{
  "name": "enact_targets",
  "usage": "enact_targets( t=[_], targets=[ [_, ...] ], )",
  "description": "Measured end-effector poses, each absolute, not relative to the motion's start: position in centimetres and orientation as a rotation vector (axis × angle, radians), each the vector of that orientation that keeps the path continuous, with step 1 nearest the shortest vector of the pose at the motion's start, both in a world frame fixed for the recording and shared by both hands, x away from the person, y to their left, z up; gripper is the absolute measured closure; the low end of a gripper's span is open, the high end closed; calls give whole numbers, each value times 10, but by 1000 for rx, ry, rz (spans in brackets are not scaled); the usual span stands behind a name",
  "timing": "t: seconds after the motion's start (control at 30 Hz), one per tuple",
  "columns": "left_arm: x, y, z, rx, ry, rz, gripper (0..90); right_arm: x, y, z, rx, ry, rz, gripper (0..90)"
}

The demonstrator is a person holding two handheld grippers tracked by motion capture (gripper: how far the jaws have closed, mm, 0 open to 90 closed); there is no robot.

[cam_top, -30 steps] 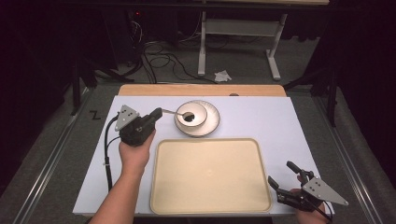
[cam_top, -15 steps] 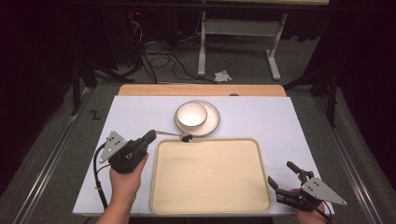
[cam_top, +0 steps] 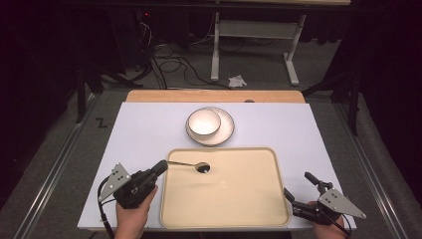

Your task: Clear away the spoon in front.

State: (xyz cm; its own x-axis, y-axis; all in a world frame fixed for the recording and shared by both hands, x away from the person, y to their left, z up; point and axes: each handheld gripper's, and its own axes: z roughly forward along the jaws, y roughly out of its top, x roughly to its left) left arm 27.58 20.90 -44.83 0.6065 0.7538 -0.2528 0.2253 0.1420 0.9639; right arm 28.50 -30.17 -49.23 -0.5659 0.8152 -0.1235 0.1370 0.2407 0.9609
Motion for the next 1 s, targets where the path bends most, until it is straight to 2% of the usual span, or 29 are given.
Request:
enact_targets(
  t=[0.53, 1.0],
  targets=[
    [281, 200, -466, 1398, 937, 346, 898, 285, -303, -493, 871, 1883, 1360, 137],
    [291, 195, -485, 1338, 997, 182, 898, 286, -302, -493, 868, 1893, 1360, 139]
  ],
)
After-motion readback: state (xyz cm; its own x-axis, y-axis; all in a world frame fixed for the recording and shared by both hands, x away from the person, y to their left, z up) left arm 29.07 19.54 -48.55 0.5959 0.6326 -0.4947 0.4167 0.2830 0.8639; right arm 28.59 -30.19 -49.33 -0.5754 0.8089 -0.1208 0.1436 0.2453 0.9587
